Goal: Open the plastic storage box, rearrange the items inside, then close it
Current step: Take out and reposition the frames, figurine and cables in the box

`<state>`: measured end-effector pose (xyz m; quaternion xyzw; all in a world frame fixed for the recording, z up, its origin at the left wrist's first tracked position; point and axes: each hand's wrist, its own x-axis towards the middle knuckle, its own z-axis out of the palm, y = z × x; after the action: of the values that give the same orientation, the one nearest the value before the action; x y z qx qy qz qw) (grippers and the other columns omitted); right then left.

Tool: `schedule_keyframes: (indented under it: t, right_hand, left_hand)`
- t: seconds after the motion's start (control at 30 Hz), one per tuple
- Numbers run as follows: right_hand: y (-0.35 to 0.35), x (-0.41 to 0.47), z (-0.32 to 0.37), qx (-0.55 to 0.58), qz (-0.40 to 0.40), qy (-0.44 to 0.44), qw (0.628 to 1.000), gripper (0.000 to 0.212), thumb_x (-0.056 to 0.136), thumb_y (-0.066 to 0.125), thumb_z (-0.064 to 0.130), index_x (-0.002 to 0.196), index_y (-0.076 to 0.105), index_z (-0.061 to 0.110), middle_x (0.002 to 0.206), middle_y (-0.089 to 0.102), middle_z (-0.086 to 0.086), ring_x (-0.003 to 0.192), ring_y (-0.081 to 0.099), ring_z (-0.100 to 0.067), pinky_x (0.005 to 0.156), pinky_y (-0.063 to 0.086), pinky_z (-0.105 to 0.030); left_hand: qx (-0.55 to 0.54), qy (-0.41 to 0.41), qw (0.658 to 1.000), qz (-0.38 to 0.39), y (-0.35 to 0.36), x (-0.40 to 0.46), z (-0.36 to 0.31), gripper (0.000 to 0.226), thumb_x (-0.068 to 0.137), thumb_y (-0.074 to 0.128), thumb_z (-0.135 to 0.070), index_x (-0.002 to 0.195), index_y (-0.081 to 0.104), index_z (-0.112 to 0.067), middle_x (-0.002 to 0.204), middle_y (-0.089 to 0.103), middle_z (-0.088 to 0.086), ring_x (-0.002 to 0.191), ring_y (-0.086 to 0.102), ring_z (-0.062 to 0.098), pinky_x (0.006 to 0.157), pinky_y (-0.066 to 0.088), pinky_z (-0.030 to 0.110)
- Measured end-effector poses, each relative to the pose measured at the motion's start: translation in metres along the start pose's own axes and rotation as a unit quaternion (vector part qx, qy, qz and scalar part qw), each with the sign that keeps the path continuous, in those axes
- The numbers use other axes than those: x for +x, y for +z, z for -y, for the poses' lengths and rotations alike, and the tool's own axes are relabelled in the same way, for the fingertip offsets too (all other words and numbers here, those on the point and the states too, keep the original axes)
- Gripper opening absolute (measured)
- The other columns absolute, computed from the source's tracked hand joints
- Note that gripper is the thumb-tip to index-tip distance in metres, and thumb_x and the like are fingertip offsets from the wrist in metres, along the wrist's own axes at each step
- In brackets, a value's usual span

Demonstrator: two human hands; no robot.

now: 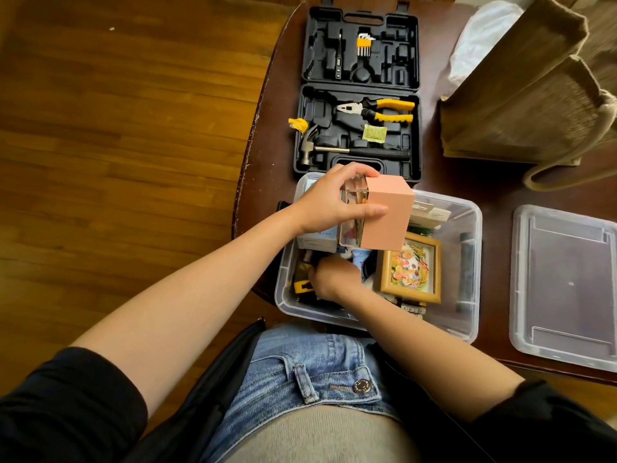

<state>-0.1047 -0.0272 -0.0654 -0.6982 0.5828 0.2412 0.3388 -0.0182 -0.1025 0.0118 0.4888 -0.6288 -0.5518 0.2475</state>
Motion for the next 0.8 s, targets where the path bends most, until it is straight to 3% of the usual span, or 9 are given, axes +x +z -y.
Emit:
schedule_keyframes:
  t: [0.23, 0.33, 0.47, 0.63, 0.73, 0.8]
  right_hand:
    - [0.007, -0.013, -0.026, 0.041, -0.15, 0.046, 0.987, 0.023, 0.094, 0.044, 0.014, 0.114, 0.056, 0.011, 0.105, 0.066, -0.012, 0.095, 0.063, -0.031, 0.063, 0.039, -0.027]
    - [0.008, -0.009, -0.022, 0.072, -0.127, 0.067, 0.987, 0.021, 0.095, 0.046, 0.017, 0.111, 0.059, 0.013, 0.105, 0.066, -0.009, 0.096, 0.062, -0.029, 0.063, 0.04, -0.026]
    - [0.005, 0.007, -0.007, 0.229, -0.103, 0.12, 0.961, 0.026, 0.09, 0.055, 0.036, 0.103, 0.061, 0.014, 0.104, 0.066, -0.007, 0.097, 0.062, -0.028, 0.066, 0.04, -0.029]
    - [0.003, 0.025, 0.015, 0.319, -0.02, 0.131, 0.938, 0.027, 0.096, 0.039, 0.03, 0.107, 0.058, 0.014, 0.11, 0.064, -0.011, 0.096, 0.061, -0.031, 0.07, 0.044, -0.034]
    - [0.006, 0.027, 0.021, 0.323, -0.031, 0.157, 0.933, 0.034, 0.095, 0.038, 0.031, 0.117, 0.056, 0.013, 0.116, 0.062, -0.012, 0.105, 0.059, -0.031, 0.084, 0.048, -0.038]
    - [0.009, 0.027, 0.024, 0.312, -0.057, 0.166, 0.934, 0.039, 0.095, 0.035, 0.034, 0.124, 0.053, 0.014, 0.122, 0.059, -0.012, 0.112, 0.055, -0.031, 0.095, 0.046, -0.041]
  left_hand:
    - [0.001, 0.002, 1.0, -0.001, 0.0, 0.0, 0.001, 0.05, 0.079, 0.075, -0.033, 0.123, 0.051, -0.026, 0.128, 0.048, 0.003, 0.118, 0.049, 0.013, 0.102, 0.041, 0.028]
    - [-0.002, 0.001, 1.0, -0.002, 0.001, 0.0, 0.0, 0.051, 0.08, 0.075, -0.032, 0.124, 0.051, -0.024, 0.128, 0.048, 0.003, 0.117, 0.049, 0.011, 0.098, 0.04, 0.022]
    - [-0.02, -0.005, 1.0, -0.006, 0.001, -0.001, -0.002, 0.05, 0.08, 0.075, -0.03, 0.123, 0.051, -0.023, 0.127, 0.048, 0.001, 0.114, 0.05, 0.005, 0.093, 0.04, 0.014]
    - [-0.018, -0.008, 1.0, -0.01, 0.001, -0.001, -0.001, 0.05, 0.079, 0.075, -0.031, 0.123, 0.051, -0.025, 0.127, 0.048, 0.001, 0.111, 0.049, 0.001, 0.089, 0.039, 0.008]
    - [-0.017, -0.012, 1.0, -0.01, 0.001, 0.0, -0.001, 0.049, 0.079, 0.075, -0.033, 0.121, 0.05, -0.029, 0.127, 0.047, 0.0, 0.109, 0.048, -0.002, 0.084, 0.038, 0.005]
    - [-0.019, -0.013, 1.0, -0.009, 0.001, 0.0, -0.001, 0.049, 0.079, 0.075, -0.034, 0.12, 0.05, -0.03, 0.127, 0.047, 0.0, 0.113, 0.048, 0.004, 0.088, 0.037, 0.01]
